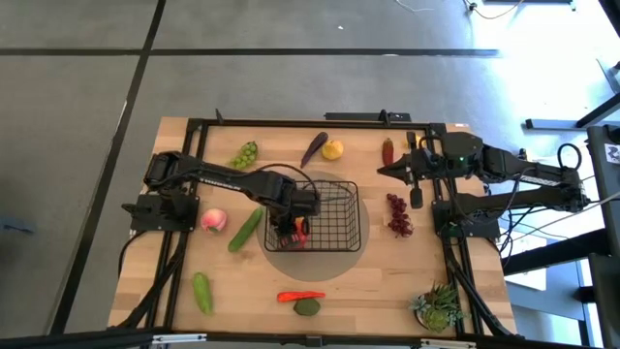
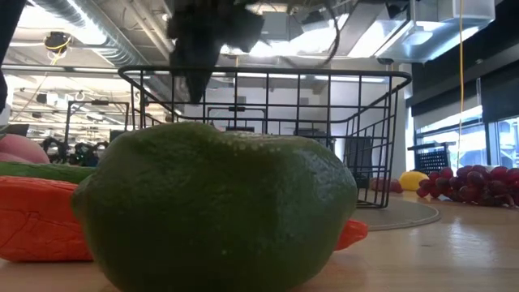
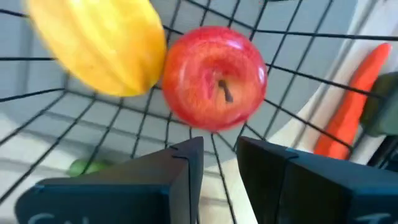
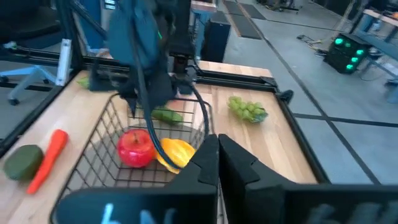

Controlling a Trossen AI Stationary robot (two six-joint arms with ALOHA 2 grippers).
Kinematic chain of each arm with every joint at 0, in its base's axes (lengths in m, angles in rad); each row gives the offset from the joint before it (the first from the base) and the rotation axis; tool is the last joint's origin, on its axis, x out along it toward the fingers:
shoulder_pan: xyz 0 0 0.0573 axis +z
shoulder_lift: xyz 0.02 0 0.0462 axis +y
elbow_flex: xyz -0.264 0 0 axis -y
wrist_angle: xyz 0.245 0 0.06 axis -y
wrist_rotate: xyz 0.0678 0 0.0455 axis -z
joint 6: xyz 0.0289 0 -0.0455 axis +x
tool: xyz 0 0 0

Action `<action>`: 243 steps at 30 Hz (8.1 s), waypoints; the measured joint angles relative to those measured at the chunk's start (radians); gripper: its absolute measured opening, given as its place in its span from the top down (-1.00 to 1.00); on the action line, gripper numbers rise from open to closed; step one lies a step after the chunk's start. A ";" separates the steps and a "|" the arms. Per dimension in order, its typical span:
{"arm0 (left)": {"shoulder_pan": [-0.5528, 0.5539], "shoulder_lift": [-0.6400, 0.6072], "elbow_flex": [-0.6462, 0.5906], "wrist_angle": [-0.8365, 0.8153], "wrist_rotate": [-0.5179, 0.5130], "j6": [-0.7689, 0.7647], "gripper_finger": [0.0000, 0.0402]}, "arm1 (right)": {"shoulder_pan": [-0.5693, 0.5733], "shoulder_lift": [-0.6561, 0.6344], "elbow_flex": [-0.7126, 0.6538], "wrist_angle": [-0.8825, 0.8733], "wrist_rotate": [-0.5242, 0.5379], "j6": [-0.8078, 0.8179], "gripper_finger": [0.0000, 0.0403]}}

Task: Build produce basket
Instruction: Put the yellow pear into the black wire basket

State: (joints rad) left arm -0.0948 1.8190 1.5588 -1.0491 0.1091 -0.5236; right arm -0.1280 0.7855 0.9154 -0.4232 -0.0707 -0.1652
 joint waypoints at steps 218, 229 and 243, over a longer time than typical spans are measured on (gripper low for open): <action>0.548 -0.427 0.171 -0.172 -0.351 0.155 0.57 | -0.449 1.259 0.828 -0.509 -0.061 -0.443 0.96; 0.548 -0.427 0.171 -0.183 -0.350 0.139 0.57 | -0.449 1.259 0.829 -0.514 -0.058 -0.442 0.99; 0.548 -0.427 0.171 -0.194 -0.351 0.140 0.57 | -0.435 1.261 1.004 -0.668 0.009 -0.394 1.00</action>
State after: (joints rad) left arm 0.4531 1.3918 1.7298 -1.2427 -0.2415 -0.3833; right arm -0.5629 2.0460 1.9190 -1.0910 -0.0619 -0.5589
